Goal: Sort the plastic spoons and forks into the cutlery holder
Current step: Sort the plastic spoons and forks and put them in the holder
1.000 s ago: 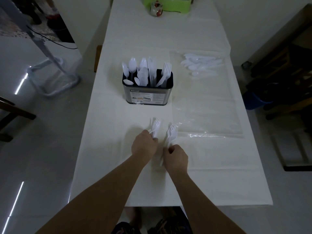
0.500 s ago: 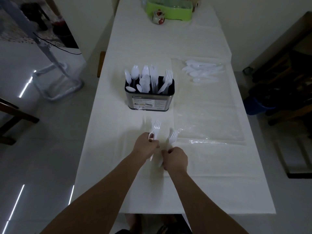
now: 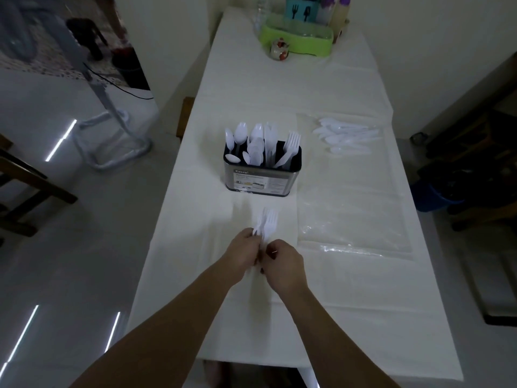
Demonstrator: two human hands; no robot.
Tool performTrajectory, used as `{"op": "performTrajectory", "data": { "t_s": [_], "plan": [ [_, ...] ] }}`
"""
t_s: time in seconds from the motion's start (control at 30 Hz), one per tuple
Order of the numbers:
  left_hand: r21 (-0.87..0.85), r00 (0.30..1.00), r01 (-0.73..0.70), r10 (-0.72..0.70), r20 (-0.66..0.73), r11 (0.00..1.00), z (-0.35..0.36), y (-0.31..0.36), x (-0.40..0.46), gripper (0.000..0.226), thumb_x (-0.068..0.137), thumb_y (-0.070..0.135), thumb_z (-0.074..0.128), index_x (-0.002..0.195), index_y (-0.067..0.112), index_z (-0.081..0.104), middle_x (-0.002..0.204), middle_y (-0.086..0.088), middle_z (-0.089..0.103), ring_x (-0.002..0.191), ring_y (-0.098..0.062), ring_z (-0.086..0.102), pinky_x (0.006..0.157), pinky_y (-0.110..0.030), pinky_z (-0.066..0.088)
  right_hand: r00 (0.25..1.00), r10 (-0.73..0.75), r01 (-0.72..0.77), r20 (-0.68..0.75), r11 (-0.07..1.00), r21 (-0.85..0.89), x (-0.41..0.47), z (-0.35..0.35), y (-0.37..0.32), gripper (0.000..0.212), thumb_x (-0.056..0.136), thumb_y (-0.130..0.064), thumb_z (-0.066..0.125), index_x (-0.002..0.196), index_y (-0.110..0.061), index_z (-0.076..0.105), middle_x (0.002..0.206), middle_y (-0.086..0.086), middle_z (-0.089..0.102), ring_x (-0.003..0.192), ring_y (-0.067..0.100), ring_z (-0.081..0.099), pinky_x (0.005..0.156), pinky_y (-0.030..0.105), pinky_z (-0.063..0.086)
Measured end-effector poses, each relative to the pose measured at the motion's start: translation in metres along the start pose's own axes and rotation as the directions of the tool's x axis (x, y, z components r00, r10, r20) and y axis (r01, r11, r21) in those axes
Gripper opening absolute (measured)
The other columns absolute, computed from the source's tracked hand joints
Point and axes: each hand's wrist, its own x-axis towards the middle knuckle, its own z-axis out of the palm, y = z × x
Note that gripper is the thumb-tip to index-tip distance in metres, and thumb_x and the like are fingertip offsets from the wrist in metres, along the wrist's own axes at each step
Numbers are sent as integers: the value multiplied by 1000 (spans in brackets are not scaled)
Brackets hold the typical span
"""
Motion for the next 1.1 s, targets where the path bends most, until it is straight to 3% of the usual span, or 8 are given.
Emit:
{"op": "performTrajectory", "data": {
  "t_s": [0.13,0.33,0.47,0.6,0.7,0.77,0.97,1.1],
  "plan": [
    [-195,999,-20,27,32,981,-2,5,-12,22,97,11,43,97,3,64,86,-15,60,79,-27,56,63,-34,46,998,-61,62,21,997,-55,-2,0,-13,21,90,-33,53,77,-20,63,70,-2,69,66,15,66,67,33,56],
    [85,984,-169,163,74,982,-17,2,-11,27,99,31,49,86,9,56,75,-3,57,72,-17,55,68,-31,44,983,-141,162,114,966,-200,0,-1,-21,21,89,-25,51,85,-13,68,78,5,71,71,21,69,72,38,58],
    [3,993,-121,121,6,993,-29,6,-11,24,101,31,47,89,12,57,85,-10,61,78,-23,61,75,-37,52,955,-261,290,142,923,-253,-6,-12,-29,18,92,-30,53,93,-21,69,81,-3,71,74,14,64,69,29,53],
    [-52,984,-142,147,105,989,-39,13,-16,25,103,23,42,95,3,55,75,-13,60,54,-26,57,56,-36,47,967,-222,210,-123,972,-108,8,-33,-34,23,91,-38,60,107,-22,63,85,-5,69,76,15,67,75,31,53],
    [-29,970,-151,154,188,988,-38,13,-19,26,102,25,43,93,4,57,64,-6,52,46,-18,44,47,-30,38,982,-184,182,-34,982,-50,23,-46,-48,57,88,-47,64,137,-23,46,110,-5,61,99,18,63,88,32,49],
    [1,957,-151,146,252,989,-36,17,-24,23,99,25,45,89,7,56,60,-2,49,44,-15,40,45,-27,34,972,-227,228,53,973,-16,33,-53,-55,61,87,-43,66,142,-28,43,111,-5,59,103,15,59,90,31,48],
    [264,943,-275,206,263,924,-37,30,-31,18,89,20,57,75,15,47,56,-8,48,40,-16,42,45,-24,36,932,-327,329,156,944,12,46,-65,-69,9,84,-25,73,88,-30,66,84,-8,69,68,4,60,70,28,50],
    [310,936,-345,301,181,886,-33,37,-28,14,92,19,55,79,25,52,52,6,49,34,-4,43,39,-17,35,918,-342,340,199,939,48,39,-72,-80,9,86,-24,70,90,-29,63,77,-9,66,57,1,59,57,21,42]
  ]
}}
